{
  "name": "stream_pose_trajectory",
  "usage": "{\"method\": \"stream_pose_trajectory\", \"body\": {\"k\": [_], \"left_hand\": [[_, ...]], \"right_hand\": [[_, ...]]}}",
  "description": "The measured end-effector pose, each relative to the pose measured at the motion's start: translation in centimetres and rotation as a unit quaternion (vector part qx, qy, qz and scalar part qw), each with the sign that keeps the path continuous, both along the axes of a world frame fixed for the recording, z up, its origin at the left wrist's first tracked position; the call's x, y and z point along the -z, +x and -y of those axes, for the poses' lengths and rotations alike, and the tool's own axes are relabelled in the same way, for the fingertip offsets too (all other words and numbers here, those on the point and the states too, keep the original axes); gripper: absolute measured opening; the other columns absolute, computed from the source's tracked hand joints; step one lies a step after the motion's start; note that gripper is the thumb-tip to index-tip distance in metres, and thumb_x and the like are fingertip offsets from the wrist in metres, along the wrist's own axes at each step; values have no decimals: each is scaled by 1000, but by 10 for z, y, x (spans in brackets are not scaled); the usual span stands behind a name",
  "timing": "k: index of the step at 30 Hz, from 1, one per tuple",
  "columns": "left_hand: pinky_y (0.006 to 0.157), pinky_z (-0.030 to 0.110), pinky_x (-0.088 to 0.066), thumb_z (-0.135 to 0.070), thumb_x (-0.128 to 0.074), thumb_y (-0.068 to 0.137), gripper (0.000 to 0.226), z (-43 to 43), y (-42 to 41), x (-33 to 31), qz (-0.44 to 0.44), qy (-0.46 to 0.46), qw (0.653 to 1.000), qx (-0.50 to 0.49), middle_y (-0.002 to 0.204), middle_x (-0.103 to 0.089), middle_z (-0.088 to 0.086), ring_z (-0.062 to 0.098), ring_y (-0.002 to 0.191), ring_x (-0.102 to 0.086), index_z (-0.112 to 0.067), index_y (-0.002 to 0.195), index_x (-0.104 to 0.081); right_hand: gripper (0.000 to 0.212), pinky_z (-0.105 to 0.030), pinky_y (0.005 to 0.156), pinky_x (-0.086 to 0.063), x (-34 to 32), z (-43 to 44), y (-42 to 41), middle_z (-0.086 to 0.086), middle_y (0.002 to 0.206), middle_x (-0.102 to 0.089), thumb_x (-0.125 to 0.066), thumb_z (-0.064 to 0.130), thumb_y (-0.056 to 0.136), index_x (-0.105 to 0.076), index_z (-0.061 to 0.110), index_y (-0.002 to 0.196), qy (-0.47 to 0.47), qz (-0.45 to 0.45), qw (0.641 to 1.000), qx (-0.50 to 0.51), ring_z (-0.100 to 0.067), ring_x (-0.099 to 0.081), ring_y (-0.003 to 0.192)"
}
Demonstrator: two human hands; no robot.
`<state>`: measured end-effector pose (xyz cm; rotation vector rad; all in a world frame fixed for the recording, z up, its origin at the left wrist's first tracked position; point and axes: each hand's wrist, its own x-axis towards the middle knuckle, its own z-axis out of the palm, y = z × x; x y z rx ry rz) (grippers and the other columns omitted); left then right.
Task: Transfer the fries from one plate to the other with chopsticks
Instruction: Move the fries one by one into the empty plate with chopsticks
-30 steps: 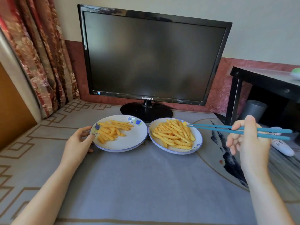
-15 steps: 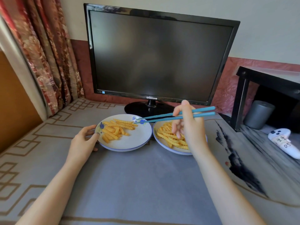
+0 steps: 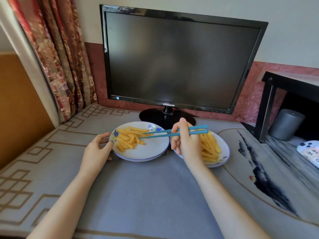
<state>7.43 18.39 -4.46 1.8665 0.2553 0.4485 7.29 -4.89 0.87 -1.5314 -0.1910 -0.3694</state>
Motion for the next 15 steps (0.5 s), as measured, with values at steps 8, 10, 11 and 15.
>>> {"method": "stream_pose_trajectory", "body": {"k": [8, 10, 11, 15], "left_hand": [[43, 9, -45, -11, -53, 91, 31, -1, 1, 1, 0, 2, 1000, -1, 105, -65, 2, 19, 52, -58, -15, 121, -59], [43, 10, -46, -11, -53, 92, 31, -1, 1, 1, 1, 0, 1000, 0, 105, -64, 3, 21, 55, -58, -15, 122, -58], [43, 10, -46, -11, -52, 92, 31, -1, 1, 1, 0, -1, 1000, 0, 105, -64, 3, 21, 56, -58, -15, 122, -58], [44, 11, -47, -11, -53, 91, 31, -2, 1, 2, 0, -2, 1000, 3, 106, -65, 3, 21, 58, -59, -16, 121, -59]], "right_hand": [[45, -23, 36, -27, -10, 2, -11, -8, 39, -46, -36, 33, 102, -49, 10, 66, 35, 5, 999, 35, -17, -33, 30], [45, -21, 35, -27, -14, 5, -13, -10, 39, -45, -37, 32, 102, -48, 10, 65, 45, 8, 998, 45, -17, -33, 29], [45, -21, 34, -27, -15, 7, -14, -10, 39, -45, -37, 32, 102, -48, 10, 65, 47, 11, 998, 50, -17, -33, 30], [45, -21, 35, -28, -18, 14, -19, -12, 42, -45, -37, 33, 102, -48, 10, 65, 39, 17, 997, 67, -19, -34, 32]]}}
